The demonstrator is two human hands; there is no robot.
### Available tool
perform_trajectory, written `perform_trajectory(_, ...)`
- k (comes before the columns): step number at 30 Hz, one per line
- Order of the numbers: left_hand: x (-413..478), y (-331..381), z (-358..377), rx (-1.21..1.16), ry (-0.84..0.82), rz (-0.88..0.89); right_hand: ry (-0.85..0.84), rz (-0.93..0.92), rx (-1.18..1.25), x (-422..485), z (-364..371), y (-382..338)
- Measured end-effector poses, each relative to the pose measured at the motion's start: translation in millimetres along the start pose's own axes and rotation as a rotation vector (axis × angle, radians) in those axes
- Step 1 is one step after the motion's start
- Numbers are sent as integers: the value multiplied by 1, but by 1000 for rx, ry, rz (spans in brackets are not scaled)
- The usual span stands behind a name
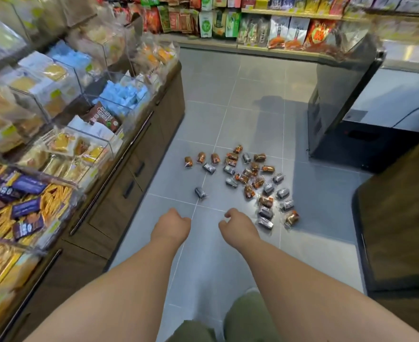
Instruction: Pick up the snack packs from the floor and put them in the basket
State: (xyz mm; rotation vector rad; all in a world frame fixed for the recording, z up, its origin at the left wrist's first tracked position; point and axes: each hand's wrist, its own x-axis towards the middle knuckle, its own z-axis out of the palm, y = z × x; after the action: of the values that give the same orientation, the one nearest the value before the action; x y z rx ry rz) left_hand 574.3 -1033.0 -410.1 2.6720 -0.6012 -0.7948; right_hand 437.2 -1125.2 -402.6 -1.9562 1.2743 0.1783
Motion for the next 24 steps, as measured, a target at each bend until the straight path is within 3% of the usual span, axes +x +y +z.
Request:
perform_trajectory(15, 251, 164, -59, 11, 15, -62, -80, -107, -45, 295, -121, -112)
perform_trajectory(24, 400, 197, -84, -14, -39, -102, -155, -33, -129, 436, -132, -167)
